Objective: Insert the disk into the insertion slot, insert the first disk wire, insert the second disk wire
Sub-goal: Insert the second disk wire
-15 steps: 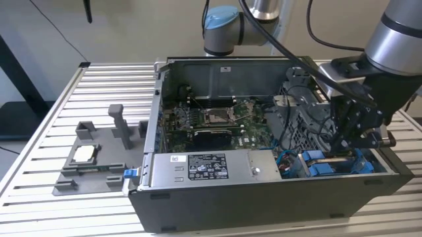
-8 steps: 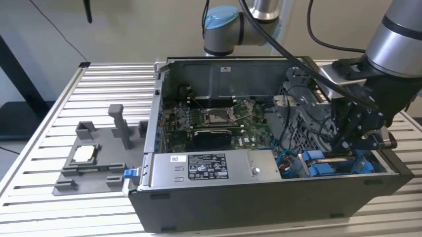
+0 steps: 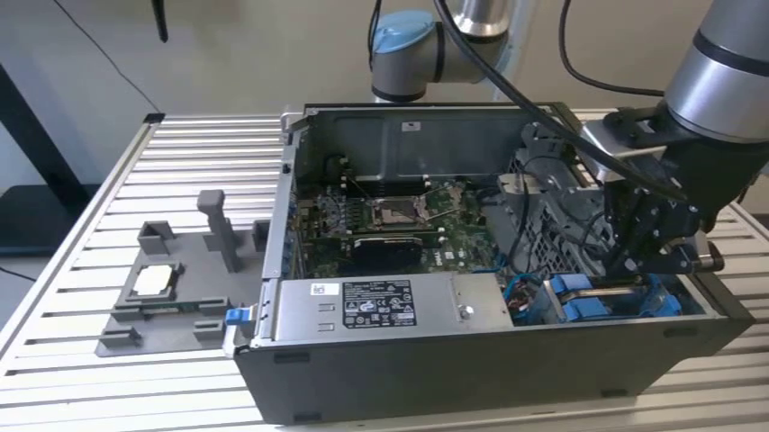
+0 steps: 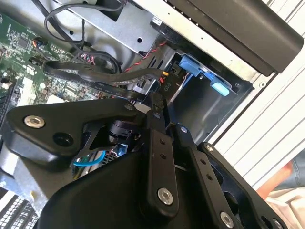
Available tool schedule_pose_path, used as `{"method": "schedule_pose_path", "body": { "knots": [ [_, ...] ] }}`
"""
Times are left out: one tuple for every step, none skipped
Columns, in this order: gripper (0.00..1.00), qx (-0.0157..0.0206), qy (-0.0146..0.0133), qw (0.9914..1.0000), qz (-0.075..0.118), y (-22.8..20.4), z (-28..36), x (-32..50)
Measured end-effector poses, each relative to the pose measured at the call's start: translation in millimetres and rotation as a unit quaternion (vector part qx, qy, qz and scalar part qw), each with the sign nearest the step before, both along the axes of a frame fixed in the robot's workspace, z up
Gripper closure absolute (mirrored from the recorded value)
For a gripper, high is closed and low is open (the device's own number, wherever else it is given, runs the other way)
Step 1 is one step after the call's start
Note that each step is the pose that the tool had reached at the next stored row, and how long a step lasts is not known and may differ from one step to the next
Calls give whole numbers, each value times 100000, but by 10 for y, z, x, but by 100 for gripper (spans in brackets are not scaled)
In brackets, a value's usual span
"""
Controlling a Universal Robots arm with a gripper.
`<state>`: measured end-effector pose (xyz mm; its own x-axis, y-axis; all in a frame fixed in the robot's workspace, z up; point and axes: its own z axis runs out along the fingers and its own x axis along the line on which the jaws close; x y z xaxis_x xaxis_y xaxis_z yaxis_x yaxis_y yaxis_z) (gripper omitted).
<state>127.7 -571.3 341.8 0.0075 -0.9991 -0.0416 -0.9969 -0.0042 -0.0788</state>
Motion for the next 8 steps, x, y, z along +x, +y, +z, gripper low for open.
{"method": "schedule_pose_path", "body": {
  "knots": [
    [84,1,0,100000,-2,0,-1,0],
    [84,4,-1,100000,2,1,-2,0],
    [84,11,0,100000,6,1,-3,-1],
    [84,21,-8,100000,3,0,-5,-4],
    [84,34,-9,100000,0,0,-6,-8],
    [84,45,-5,100000,3,0,-8,-13],
    [84,45,-3,100000,5,0,-9,-17],
    [84,48,-1,100000,5,0,-9,-20]
  ]
}}
